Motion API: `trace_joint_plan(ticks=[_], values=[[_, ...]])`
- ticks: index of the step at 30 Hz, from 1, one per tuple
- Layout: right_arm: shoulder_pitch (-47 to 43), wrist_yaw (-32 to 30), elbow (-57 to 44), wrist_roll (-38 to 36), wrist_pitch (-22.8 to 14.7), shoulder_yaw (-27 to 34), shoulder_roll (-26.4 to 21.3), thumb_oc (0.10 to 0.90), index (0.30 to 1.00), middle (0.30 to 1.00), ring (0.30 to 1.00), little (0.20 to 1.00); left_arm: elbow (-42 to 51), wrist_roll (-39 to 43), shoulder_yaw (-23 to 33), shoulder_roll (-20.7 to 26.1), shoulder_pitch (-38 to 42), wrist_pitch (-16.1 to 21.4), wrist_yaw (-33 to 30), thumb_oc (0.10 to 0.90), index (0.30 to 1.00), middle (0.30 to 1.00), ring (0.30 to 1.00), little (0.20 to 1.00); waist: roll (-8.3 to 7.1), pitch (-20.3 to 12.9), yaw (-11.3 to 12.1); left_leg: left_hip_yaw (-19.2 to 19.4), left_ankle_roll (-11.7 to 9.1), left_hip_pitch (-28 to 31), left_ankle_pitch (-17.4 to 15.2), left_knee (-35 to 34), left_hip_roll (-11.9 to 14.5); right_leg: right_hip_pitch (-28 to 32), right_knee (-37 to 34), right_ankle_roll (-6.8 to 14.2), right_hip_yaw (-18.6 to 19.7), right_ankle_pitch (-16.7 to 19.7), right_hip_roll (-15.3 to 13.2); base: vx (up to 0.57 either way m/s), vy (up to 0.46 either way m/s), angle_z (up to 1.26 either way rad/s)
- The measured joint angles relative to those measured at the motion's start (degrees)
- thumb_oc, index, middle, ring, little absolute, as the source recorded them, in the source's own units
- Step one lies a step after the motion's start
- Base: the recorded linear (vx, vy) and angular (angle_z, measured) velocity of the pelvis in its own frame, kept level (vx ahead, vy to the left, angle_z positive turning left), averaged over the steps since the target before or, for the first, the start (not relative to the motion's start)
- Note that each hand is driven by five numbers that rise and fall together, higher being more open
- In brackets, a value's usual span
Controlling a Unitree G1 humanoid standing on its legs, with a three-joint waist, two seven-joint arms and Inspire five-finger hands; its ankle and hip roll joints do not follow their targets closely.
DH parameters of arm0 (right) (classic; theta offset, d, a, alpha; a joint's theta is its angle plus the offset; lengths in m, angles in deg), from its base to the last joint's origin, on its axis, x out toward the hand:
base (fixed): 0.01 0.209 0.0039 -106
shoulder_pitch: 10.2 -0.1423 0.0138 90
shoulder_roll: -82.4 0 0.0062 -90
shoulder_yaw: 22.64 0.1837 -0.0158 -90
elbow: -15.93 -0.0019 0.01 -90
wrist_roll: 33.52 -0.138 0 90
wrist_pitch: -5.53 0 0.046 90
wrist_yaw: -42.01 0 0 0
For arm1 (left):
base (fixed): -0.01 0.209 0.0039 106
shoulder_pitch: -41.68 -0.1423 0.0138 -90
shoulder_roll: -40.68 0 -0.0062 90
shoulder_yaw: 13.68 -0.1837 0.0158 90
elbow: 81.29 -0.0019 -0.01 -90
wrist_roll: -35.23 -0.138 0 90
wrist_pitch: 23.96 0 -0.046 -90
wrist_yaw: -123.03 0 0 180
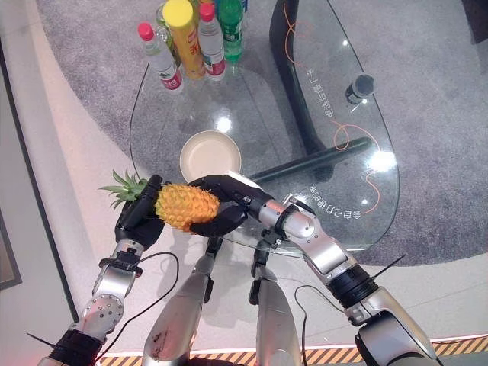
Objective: Pick up the fruit to the plate
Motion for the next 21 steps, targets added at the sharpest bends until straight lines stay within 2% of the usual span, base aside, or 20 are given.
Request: trace_joint_plan(ticks=[4,5,6,7,13,21], values=[[0.13,-1.30,0.00,0.00,0.00,-0.09,1.53,0.100,0.300,0.300,0.300,0.200,0.01,-0.52,0.44,-0.39,0.18,2.02,0.00,0.100,0.300,0.300,0.300,0.200,-0.10,0.02,-0.04,0.00,0.00,0.00,0.00,0.00,0.06,0.00,0.00,0.02,-0.10,-0.02,0.02,0.00,0.000,0.00],[0.19,-1.71,0.00,0.00,-0.01,-0.13,1.81,0.292,0.465,0.465,0.465,0.392,0.01,-0.76,0.55,-0.40,0.25,2.25,0.01,0.100,0.300,0.300,0.300,0.200,-0.10,0.02,-0.03,0.00,0.00,0.00,0.00,0.00,0.05,0.00,0.00,0.02,-0.10,-0.02,0.02,0.00,0.000,0.00],[0.35,-1.96,-0.01,-0.02,-0.13,-0.11,2.01,0.525,0.665,0.665,0.665,0.625,0.01,-1.35,0.59,-0.41,0.30,2.64,0.01,0.100,0.300,0.300,0.300,0.200,-0.13,0.03,-0.04,0.00,0.00,0.00,0.00,0.00,0.04,0.00,0.00,0.02,-0.10,-0.03,0.00,0.00,0.000,0.00],[0.49,-2.09,-0.01,-0.04,-0.31,-0.11,2.12,0.800,0.900,0.900,0.900,0.900,0.01,-1.59,0.62,-0.41,0.32,2.84,0.01,0.100,0.300,0.300,0.300,0.200,-0.14,0.03,-0.05,0.01,0.00,0.00,0.00,0.00,0.03,0.00,0.00,0.02,-0.09,-0.03,-0.01,0.00,0.000,0.00],[2.58,-3.34,-0.52,-0.66,-1.73,-0.21,3.80,0.800,0.900,0.900,0.900,0.900,0.01,-7.82,1.53,-0.14,0.92,6.57,-0.08,0.100,0.300,0.300,0.300,0.200,-0.28,0.05,-0.14,0.11,0.02,0.00,-0.01,0.03,0.03,-0.01,0.06,0.03,-0.04,-0.03,-0.03,0.00,0.000,0.00],[4.57,-4.60,-2.34,-0.66,-2.75,0.41,3.90,0.800,0.900,0.900,0.900,0.900,0.01,-15.04,1.36,0.65,3.41,6.73,-0.74,0.100,0.300,0.300,0.300,0.200,-0.42,0.04,-0.40,0.44,0.03,0.06,-0.02,0.37,-0.05,-0.11,0.63,-0.03,0.20,-0.14,-0.12,0.00,0.000,0.00]])
